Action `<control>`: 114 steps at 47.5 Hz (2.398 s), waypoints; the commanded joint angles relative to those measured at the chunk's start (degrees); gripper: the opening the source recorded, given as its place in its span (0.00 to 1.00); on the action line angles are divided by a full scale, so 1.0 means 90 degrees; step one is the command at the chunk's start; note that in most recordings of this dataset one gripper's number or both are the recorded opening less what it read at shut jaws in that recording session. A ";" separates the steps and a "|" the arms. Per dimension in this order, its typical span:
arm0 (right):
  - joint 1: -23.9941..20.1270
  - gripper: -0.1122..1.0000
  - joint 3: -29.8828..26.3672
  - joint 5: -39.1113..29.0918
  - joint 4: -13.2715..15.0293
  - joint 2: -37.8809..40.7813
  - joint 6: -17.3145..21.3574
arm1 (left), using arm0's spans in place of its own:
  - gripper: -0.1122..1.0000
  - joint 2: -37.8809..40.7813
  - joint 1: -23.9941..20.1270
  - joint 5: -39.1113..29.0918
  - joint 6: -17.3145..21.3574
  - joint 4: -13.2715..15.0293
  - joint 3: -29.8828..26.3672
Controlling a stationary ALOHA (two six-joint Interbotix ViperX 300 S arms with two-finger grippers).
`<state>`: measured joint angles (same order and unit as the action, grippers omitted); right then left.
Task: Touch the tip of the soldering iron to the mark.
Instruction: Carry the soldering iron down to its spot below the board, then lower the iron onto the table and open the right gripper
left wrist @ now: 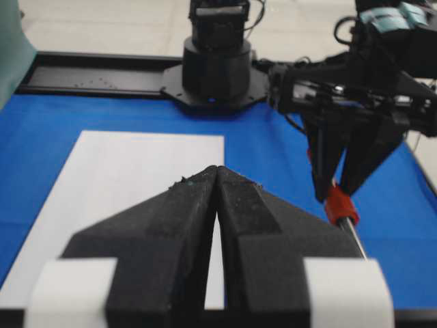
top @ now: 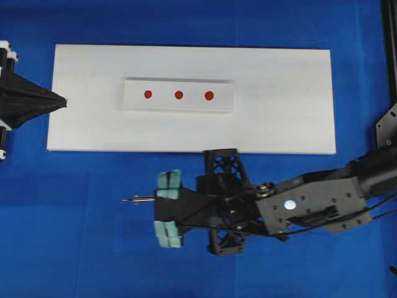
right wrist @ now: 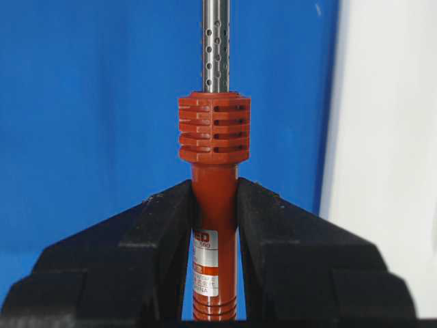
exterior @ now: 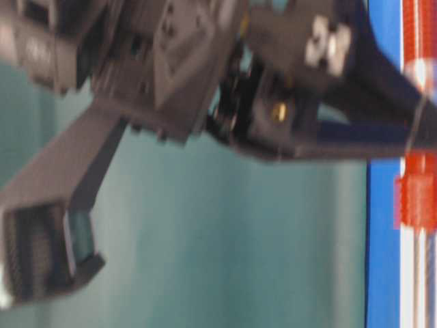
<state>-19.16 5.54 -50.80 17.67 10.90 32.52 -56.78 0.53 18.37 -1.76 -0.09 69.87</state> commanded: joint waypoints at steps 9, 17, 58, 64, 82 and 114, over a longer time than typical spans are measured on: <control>0.0117 0.16 -0.0303 0.0029 -0.0010 0.0039 0.0039 | 0.10 -0.0146 0.0098 -0.0029 0.0020 0.0000 -0.0107; 0.0117 0.16 -0.0127 0.0225 -0.0088 0.0186 0.0068 | 0.10 -0.0146 0.0098 -0.0029 0.0020 -0.0010 -0.0107; 0.0078 0.16 0.0742 0.2705 -0.0420 0.1152 0.0498 | 0.10 -0.0146 0.0098 -0.0020 0.0020 0.0000 -0.0107; 0.0068 0.16 0.0771 0.2725 -0.0420 0.1152 0.0508 | 0.10 -0.0146 0.0098 -0.0029 0.0020 0.0000 -0.0107; 0.0078 0.33 0.0752 0.2725 -0.0420 0.1152 0.0527 | 0.10 -0.0146 0.0098 -0.0039 0.0020 0.0000 -0.0098; 0.0059 0.89 0.0654 0.1611 -0.0156 -0.0234 0.0488 | 0.10 -0.0146 0.0098 -0.0088 0.0010 0.0000 -0.0098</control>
<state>-18.54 12.83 -33.49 15.38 13.71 36.74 -58.27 1.23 17.31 -1.67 -0.09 69.87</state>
